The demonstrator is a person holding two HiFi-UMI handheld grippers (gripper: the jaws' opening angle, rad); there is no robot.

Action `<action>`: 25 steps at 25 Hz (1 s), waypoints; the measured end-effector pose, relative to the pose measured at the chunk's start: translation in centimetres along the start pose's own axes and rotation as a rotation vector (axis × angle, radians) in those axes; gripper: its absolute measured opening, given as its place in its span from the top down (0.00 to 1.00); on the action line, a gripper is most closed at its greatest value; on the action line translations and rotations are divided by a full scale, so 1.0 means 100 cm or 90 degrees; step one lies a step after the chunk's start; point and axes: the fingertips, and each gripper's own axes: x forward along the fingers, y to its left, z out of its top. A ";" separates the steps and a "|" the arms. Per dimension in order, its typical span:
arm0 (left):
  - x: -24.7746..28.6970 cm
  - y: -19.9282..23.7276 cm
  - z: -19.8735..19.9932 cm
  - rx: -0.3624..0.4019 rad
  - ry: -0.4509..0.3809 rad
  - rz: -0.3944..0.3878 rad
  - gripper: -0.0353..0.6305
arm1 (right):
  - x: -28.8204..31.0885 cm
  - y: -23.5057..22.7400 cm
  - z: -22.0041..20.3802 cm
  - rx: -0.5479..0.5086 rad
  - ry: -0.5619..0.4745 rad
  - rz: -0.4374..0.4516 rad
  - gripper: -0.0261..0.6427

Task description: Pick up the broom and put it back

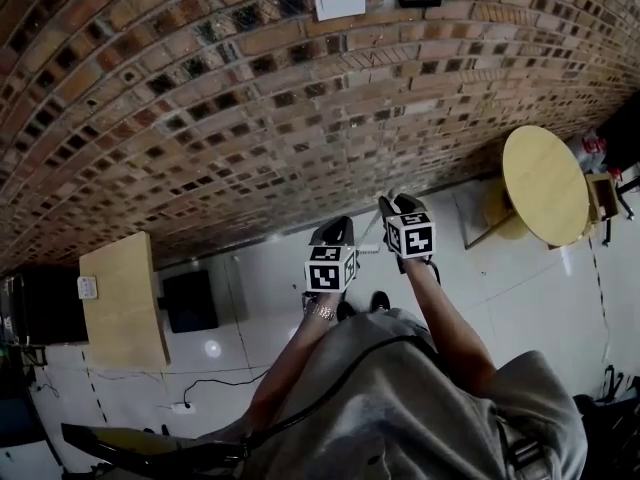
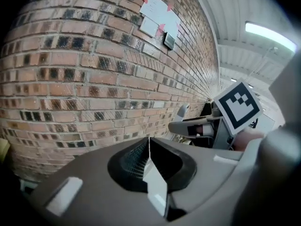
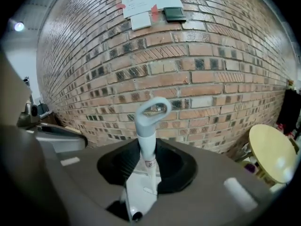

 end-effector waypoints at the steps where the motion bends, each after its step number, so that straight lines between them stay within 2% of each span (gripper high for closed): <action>1: 0.000 -0.003 0.004 0.003 -0.002 0.000 0.99 | -0.003 0.005 -0.002 0.000 0.003 0.010 0.82; 6: -0.002 -0.018 0.017 0.000 -0.011 -0.001 0.99 | -0.022 0.032 -0.004 -0.014 0.008 0.063 0.82; 11: 0.001 -0.025 0.018 0.018 -0.010 0.019 0.99 | -0.032 0.046 0.000 -0.025 -0.003 0.099 0.82; 16: 0.001 -0.024 0.027 -0.007 -0.046 0.032 0.99 | -0.035 0.042 -0.002 -0.024 0.000 0.099 0.82; 25: 0.007 -0.021 0.027 -0.007 -0.037 0.026 0.99 | -0.033 0.038 0.003 -0.049 0.000 0.079 0.82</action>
